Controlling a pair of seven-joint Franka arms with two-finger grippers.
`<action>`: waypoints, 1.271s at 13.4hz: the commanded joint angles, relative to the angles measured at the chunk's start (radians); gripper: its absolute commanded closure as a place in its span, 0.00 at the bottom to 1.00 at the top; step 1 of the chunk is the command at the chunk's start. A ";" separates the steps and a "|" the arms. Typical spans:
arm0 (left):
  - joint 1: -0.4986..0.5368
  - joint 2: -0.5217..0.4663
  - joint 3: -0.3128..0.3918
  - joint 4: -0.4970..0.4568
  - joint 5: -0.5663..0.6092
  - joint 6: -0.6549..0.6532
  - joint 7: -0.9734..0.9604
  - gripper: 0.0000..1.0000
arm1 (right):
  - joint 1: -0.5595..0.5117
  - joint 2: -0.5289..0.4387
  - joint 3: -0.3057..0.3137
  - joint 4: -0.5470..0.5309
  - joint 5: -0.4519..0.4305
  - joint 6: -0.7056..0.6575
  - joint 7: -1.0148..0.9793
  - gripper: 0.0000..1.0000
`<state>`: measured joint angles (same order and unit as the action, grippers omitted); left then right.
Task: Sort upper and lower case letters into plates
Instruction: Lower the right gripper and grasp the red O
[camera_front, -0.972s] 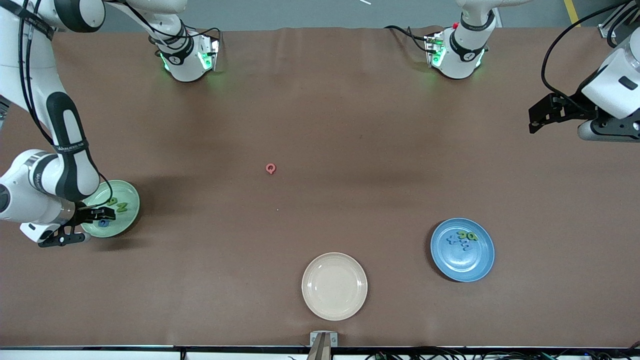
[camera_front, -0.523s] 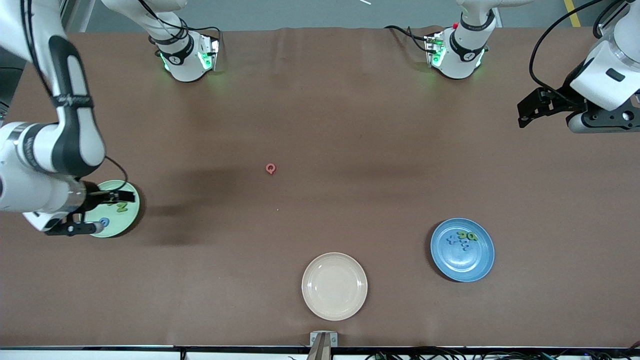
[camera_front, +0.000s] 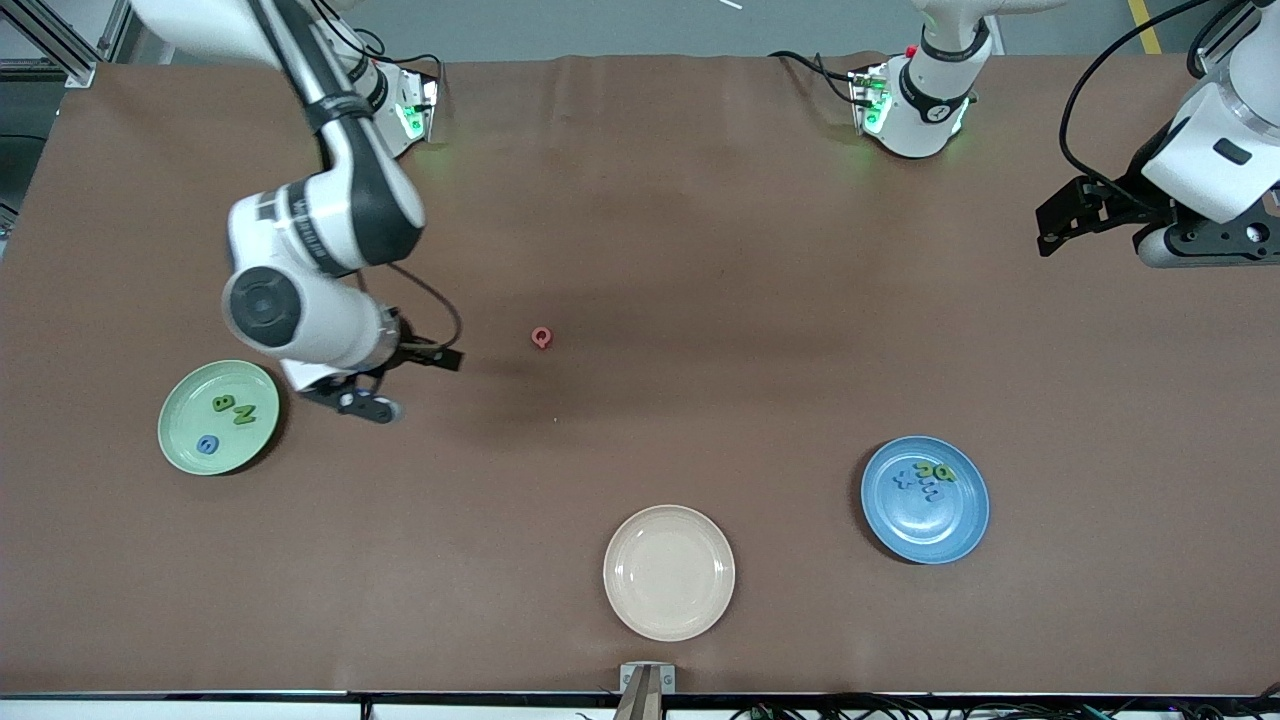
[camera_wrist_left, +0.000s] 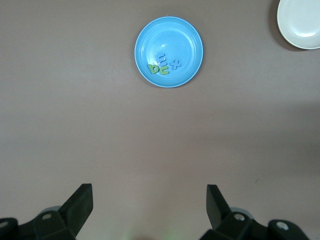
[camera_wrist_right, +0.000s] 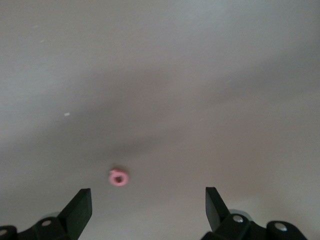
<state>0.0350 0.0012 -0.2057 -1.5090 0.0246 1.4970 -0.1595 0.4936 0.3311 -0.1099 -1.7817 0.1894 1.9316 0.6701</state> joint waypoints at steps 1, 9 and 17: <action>-0.003 -0.021 0.003 -0.020 -0.014 0.014 0.000 0.00 | 0.097 -0.006 -0.016 -0.103 0.024 0.160 0.132 0.00; 0.003 -0.017 0.006 -0.025 -0.011 0.012 0.001 0.00 | 0.252 0.061 -0.016 -0.306 0.025 0.491 0.174 0.00; 0.002 -0.013 0.006 -0.025 -0.011 0.011 0.001 0.00 | 0.281 0.124 -0.016 -0.315 0.024 0.539 0.175 0.05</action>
<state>0.0367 0.0013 -0.2026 -1.5199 0.0246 1.4992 -0.1595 0.7573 0.4436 -0.1131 -2.0830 0.1961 2.4369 0.8380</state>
